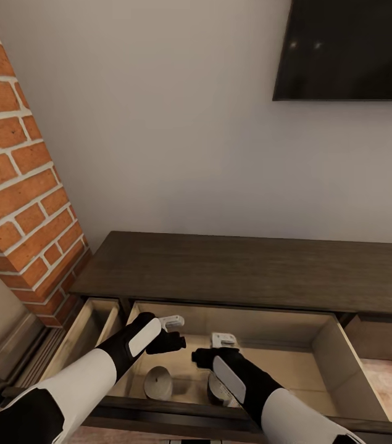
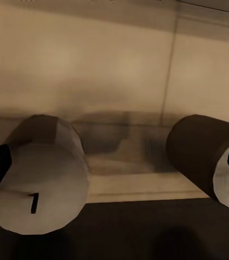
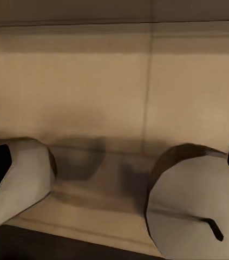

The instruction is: Place each of the two pumpkins and all three candles from the living room inside a cabinet in the living room (use any cabinet), then make sure every cabinet is closed, and position the cauldron so it is next to a table in the living room.

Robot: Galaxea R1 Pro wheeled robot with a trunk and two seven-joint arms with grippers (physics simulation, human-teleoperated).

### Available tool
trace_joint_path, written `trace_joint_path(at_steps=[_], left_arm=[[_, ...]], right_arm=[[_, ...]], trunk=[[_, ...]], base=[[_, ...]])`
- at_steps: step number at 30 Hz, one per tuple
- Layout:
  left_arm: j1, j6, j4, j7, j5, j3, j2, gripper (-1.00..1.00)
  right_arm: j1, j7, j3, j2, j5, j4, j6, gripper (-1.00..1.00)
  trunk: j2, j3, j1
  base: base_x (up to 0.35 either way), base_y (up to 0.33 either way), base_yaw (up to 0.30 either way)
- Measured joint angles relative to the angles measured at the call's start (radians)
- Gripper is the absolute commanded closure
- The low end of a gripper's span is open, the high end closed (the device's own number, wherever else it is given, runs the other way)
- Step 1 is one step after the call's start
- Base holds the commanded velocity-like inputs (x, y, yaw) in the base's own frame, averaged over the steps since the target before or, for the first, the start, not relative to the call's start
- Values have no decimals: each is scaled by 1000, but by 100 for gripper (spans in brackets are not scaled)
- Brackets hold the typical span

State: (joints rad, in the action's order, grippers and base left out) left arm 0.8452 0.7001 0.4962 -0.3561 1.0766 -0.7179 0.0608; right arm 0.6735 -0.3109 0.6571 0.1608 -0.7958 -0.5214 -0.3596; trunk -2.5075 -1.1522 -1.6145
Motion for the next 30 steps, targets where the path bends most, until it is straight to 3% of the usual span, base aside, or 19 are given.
trace_joint_path(at_steps=[5, 13, 17, 24, 30], left_arm=[[0, 0, 3, -1, 0, 0, -1, -100], [0, 5, 4, -1, 6, 0, -2, -100], [0, 7, 6, -1, 7, 0, 0, -100], [0, 10, 8, -1, 8, 4, -1, -100], [0, 13, 7, -2, 3, 66, -2, -100]], right_arm=[[0, 1, -60, -34, 1, -61, -69, -100], [0, 2, -104, -76, 0, -136, -184, -100], [0, 3, -133, -80, 0, -151, -208, -100], [0, 4, -140, -79, -1, -155, -231, -100], [0, 5, -140, -79, -1, -157, -238, -100]], trunk=[[0, 0, 0], [0, 0, 0], [0, 0, 0], [0, 0, 0], [1, 15, 2]], base=[[0, 0, 0], [0, 0, 0], [0, 0, 0], [0, 0, 0], [0, 0, 0]])
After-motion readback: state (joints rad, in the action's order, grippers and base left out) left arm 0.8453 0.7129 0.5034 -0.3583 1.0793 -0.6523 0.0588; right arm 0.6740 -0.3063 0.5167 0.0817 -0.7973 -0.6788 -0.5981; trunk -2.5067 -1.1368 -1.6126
